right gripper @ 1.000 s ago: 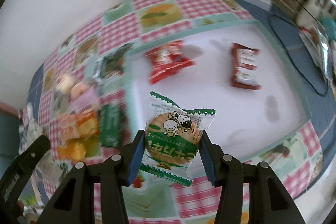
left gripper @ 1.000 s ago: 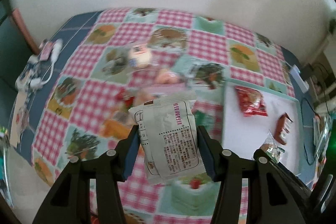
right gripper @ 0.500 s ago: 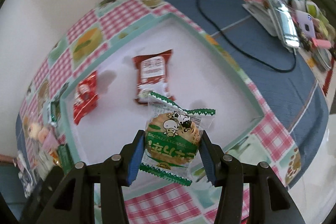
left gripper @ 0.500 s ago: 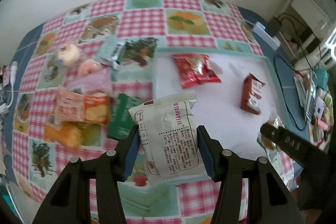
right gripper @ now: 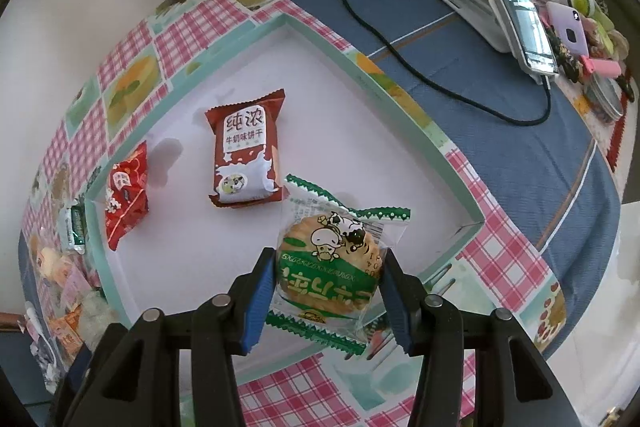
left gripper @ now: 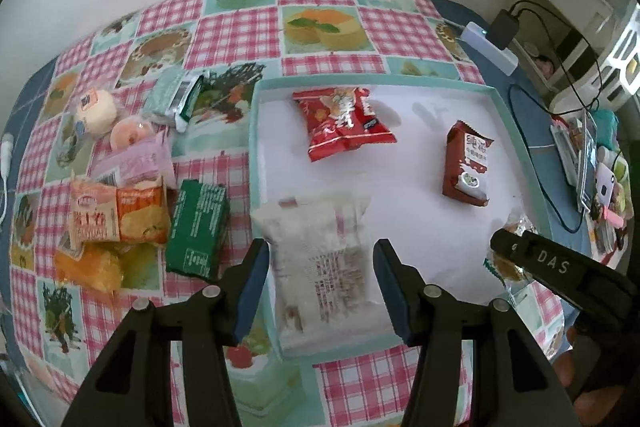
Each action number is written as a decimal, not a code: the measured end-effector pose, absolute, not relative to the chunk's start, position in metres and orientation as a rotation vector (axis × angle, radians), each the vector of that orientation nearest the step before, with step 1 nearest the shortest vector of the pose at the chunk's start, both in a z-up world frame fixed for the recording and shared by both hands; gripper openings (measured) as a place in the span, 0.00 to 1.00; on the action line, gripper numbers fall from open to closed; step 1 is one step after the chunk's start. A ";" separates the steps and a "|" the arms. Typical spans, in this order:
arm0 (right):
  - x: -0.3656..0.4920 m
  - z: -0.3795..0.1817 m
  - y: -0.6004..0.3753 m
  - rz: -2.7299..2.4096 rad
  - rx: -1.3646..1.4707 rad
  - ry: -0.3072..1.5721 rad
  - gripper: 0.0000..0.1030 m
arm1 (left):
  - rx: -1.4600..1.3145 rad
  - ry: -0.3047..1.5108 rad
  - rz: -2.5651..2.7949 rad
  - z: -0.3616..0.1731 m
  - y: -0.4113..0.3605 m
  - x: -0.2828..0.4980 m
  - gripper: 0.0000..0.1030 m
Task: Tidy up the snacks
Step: 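Carry both snacks into the white tray and open both tools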
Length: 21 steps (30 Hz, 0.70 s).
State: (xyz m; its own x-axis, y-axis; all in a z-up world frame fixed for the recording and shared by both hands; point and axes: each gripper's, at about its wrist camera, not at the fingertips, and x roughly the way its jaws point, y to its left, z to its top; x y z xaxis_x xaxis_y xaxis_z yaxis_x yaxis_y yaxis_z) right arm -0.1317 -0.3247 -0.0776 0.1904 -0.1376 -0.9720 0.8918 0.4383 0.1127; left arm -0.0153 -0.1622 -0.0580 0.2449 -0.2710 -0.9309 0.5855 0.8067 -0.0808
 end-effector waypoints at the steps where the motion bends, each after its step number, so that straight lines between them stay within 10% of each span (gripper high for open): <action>1: -0.131 -0.078 -0.324 -0.855 0.829 1.149 0.52 | 0.313 1.178 -0.605 -0.057 -0.163 -0.016 0.54; 21: -0.134 -0.088 -0.329 -0.886 0.835 1.163 0.61 | 0.275 1.237 -0.503 -0.066 -0.148 -0.003 0.79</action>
